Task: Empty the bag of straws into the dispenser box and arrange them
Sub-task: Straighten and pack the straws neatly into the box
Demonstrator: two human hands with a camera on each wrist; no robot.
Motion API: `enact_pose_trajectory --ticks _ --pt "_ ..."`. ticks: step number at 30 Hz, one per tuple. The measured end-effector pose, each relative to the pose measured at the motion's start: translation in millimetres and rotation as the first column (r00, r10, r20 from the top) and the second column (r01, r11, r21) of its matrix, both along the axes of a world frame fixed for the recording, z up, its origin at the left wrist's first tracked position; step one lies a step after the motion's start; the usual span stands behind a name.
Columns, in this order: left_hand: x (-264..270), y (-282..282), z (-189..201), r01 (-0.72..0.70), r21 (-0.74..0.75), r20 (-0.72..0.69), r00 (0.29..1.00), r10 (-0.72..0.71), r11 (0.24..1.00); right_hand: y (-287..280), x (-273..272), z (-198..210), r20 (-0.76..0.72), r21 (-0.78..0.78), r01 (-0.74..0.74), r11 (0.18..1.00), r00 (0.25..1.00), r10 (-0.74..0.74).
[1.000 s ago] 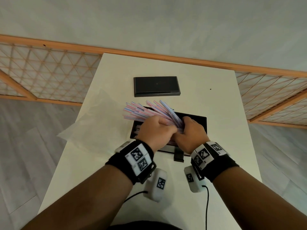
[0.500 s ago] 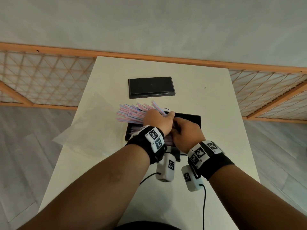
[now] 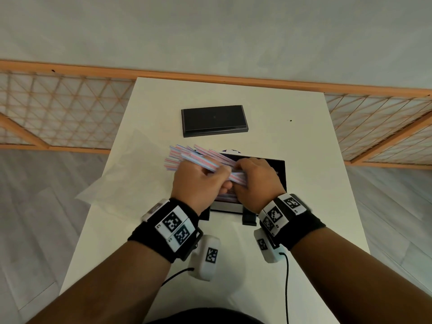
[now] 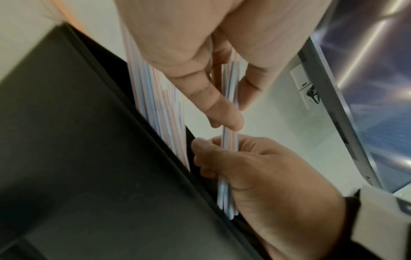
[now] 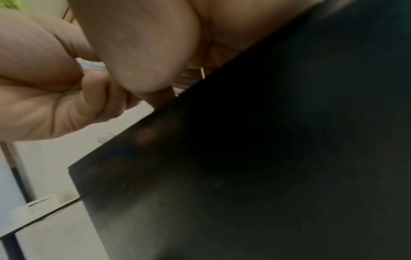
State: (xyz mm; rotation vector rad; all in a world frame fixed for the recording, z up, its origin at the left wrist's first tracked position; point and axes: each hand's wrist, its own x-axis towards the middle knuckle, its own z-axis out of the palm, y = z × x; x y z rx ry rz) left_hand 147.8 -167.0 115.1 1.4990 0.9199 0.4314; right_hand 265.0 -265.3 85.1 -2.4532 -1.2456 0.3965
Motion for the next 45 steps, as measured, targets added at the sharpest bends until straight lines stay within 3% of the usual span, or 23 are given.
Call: enact_pose_trajectory --ticks 3,7,10,12,14,16,18,21,24,27,31,35,37,39,42,45 --pt "-9 8 -1 -0.045 -0.017 0.062 0.997 0.046 0.999 5 -7 -5 0.127 0.082 -0.071 0.994 0.990 0.060" --pt "-22 29 6 -0.339 0.226 0.325 0.910 0.257 0.913 7 -6 0 0.196 0.003 -0.111 0.994 0.975 0.108" --pt "-18 30 10 -0.217 0.311 0.333 0.937 0.107 0.925 10 -11 16 0.144 -0.198 -0.161 0.967 0.971 0.191" --pt "-12 19 4 -0.022 0.400 0.181 0.982 -0.055 0.916 14 -19 20 0.097 -0.251 -0.155 0.955 0.978 0.185" --pt "-11 12 -5 0.082 0.493 0.048 0.991 -0.121 0.866 17 -28 21 0.085 -0.232 -0.151 0.961 0.981 0.175" --pt "-14 15 -9 0.086 0.547 0.041 0.991 -0.129 0.833 15 -32 17 0.051 -0.174 -0.154 0.973 0.985 0.165" --pt "-20 26 -11 -0.039 0.600 0.110 0.993 -0.034 0.799 8 -32 12 0.032 -0.161 -0.174 0.972 0.983 0.181" --pt "-31 44 -15 -0.330 0.524 0.220 0.943 0.249 0.785 -1 -29 4 0.091 -0.305 -0.147 0.941 0.979 0.182" --pt "-35 51 -29 -0.489 0.267 0.181 0.872 0.455 0.831 -5 -22 1 0.147 -0.424 -0.078 0.902 0.977 0.153" --pt "-31 43 -42 -0.502 0.019 0.090 0.862 0.499 0.865 -2 -19 -4 0.101 -0.473 -0.115 0.874 0.978 0.183" --pt "-22 36 -55 -0.390 -0.258 0.019 0.913 0.408 0.884 -1 -15 -4 0.084 -0.447 -0.126 0.886 0.980 0.182" --pt "-14 38 -57 -0.195 -0.210 -0.034 0.981 0.192 0.958 1 -14 -7 0.086 -0.477 -0.092 0.874 0.985 0.151" --pt "-13 40 -55 -0.167 -0.200 -0.081 0.985 0.153 0.965 2 -12 -8 0.044 -0.471 -0.126 0.873 0.985 0.165" --pt "-13 42 -49 -0.209 -0.138 -0.114 0.974 0.194 0.968 1 -10 -7 0.013 -0.452 -0.143 0.880 0.986 0.167" --pt "-16 46 -43 -0.306 0.094 -0.144 0.937 0.317 0.947 0 -9 -7 -0.013 -0.445 -0.144 0.884 0.988 0.155" --pt "-20 46 -31 -0.228 0.265 -0.184 0.942 0.281 0.937 0 -11 -6 -0.010 -0.436 -0.145 0.888 0.988 0.157"
